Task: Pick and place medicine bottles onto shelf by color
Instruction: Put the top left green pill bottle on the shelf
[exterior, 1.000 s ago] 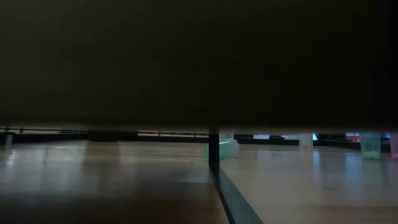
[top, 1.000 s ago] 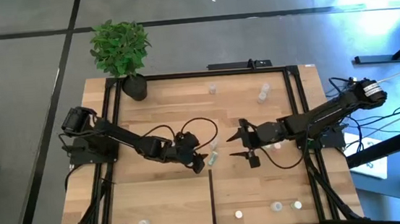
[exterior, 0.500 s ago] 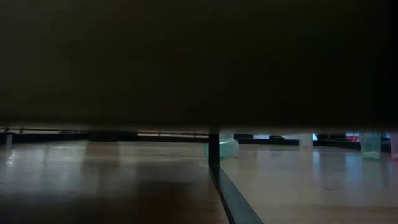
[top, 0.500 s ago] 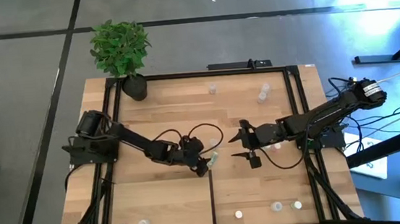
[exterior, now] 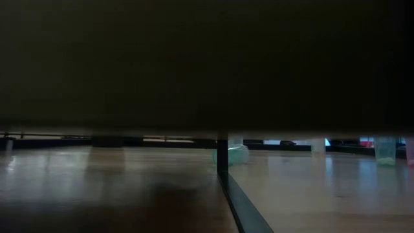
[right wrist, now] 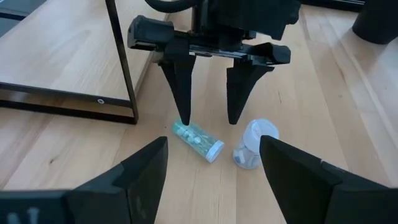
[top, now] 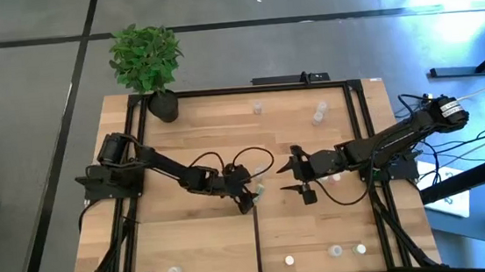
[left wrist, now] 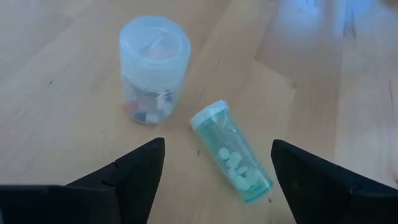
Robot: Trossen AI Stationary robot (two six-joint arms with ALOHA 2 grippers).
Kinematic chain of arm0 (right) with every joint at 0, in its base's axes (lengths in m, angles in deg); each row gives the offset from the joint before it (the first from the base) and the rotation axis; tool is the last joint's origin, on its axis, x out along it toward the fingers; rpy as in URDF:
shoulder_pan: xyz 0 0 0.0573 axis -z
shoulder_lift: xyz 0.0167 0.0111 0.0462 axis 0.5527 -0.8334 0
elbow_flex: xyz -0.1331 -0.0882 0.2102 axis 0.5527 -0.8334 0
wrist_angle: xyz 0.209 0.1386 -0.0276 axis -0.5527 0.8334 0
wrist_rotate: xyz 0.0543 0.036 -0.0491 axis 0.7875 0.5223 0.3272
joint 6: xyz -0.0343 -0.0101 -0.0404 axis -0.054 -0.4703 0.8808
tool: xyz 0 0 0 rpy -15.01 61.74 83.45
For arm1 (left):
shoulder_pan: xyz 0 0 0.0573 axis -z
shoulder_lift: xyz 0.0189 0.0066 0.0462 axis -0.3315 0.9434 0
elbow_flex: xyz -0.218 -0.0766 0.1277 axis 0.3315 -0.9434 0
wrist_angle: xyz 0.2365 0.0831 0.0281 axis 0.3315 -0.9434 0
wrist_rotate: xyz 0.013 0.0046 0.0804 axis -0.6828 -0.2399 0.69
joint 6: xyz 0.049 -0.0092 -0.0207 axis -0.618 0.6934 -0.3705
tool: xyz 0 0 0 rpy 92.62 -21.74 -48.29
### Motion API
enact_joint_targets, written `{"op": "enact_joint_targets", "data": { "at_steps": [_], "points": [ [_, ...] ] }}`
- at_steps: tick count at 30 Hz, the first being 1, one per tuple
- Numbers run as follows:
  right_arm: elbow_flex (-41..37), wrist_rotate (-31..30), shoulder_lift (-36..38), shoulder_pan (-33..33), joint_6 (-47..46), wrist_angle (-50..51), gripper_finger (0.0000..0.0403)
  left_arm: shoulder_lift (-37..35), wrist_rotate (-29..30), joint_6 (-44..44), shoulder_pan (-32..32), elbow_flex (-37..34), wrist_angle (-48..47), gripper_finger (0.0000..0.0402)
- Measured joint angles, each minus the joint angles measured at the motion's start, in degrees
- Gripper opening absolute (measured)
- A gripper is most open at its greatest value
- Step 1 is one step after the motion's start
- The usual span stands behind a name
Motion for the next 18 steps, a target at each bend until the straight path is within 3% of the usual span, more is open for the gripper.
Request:
{"op": "enact_joint_targets", "data": {
  "at_steps": [18],
  "points": [
    [0.0,0.0,0.0,0.0,-0.1,0.0,0.0257,0.0,0.4,-2.4,0.0,0.0,2.0,0.0289]
  ]
}}
